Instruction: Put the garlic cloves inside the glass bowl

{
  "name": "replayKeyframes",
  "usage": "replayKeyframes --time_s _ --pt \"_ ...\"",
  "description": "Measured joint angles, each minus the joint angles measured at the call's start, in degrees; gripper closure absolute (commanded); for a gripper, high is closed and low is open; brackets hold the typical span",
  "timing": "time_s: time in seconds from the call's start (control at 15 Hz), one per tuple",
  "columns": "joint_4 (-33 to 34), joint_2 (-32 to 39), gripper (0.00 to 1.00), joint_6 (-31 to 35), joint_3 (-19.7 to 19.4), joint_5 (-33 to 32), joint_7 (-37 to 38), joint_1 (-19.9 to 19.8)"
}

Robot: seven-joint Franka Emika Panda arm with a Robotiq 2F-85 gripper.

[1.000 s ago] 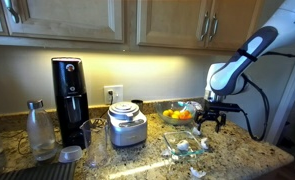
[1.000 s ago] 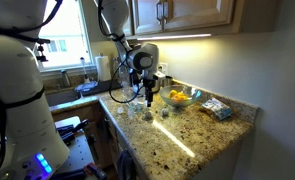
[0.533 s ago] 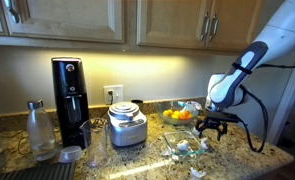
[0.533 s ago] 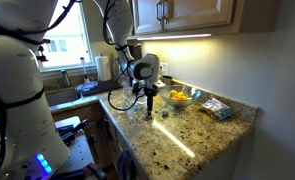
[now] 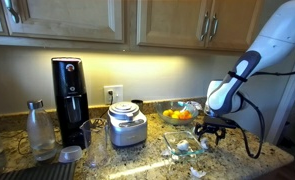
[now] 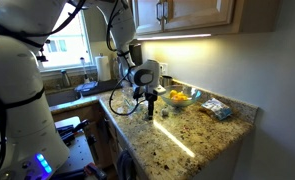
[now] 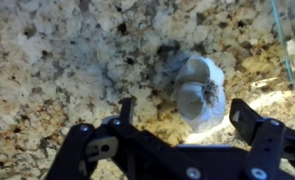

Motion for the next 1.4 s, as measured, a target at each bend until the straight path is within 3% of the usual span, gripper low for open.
replayKeyframes --time_s 0.53,0.87,1.0,1.07,1.2,1.4 --pt "1.38 1.10 0.87 0.00 0.40 0.28 -0.01 0.00" --pt "1.61 -0.07 0.98 0.00 2.37 2.40 -2.40 -1.32" --pt "1.35 -1.89 0.94 0.05 3.64 4.09 -4.03 -2.60" --pt "1.11 -2.98 0.71 0.06 3.93 4.71 -4.76 -3.06" --pt "0.67 -5.01 0.67 0.12 3.84 4.94 -5.65 -3.42" --pt "-0.39 -7.47 0.48 -0.35 3.90 4.82 -10.04 -3.78"
